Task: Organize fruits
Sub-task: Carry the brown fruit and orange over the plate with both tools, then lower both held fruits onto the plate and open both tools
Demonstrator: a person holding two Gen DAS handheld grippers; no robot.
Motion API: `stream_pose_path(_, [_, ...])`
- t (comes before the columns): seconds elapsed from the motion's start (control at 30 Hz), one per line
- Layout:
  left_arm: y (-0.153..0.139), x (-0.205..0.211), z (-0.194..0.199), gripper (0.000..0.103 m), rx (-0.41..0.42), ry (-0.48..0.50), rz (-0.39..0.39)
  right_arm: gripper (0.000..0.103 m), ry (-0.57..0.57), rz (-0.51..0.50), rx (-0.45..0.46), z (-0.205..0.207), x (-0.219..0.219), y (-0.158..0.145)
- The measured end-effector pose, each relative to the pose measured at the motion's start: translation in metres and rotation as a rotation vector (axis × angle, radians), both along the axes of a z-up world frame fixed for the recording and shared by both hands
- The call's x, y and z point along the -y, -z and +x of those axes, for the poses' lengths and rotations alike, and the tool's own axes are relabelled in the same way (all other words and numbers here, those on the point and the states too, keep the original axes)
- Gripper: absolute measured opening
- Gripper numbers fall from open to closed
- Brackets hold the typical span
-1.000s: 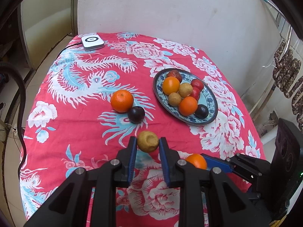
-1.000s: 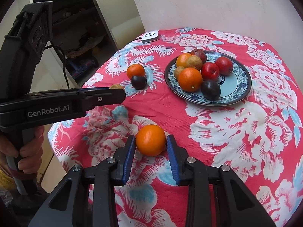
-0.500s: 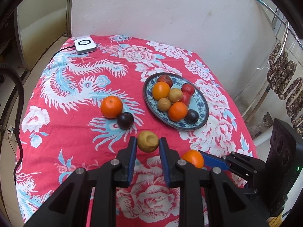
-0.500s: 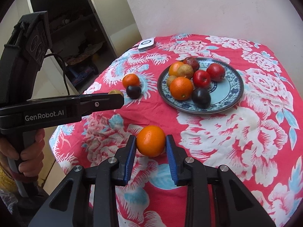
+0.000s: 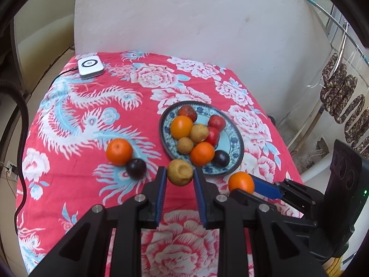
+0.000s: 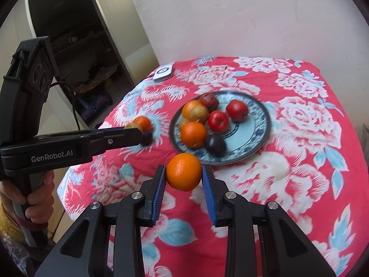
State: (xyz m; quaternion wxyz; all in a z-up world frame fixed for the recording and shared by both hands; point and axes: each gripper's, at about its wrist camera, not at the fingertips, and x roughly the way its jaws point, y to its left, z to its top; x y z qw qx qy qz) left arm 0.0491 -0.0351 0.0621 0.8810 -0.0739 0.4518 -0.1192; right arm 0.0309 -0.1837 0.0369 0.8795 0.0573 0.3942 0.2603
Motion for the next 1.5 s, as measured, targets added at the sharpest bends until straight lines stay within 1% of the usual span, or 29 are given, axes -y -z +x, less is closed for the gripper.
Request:
stream_pose_path(0.37, [-0.006,0.017,0.026,0.025,0.017,0.024,0.003,0.033,0.058,0.006,0.005,0.023,0.018,0.0])
stream_pose_path(0.67, [-0.005,0.033,0.052,0.025,0.019,0.048,0.001,0.033,0.088,-0.001,0.01,0.042,0.024,0.002])
stream_pose_path(1.07, [0.005,0.044,0.083,0.025,0.0,0.056,-0.009,0.033,0.089,-0.004,-0.001,0.063,0.023,0.013])
stream_pose_path(1.5, [0.022,0.057,0.096,0.025,-0.01,0.071,0.03,0.033,0.077,0.009,-0.008,0.076,0.023,0.02])
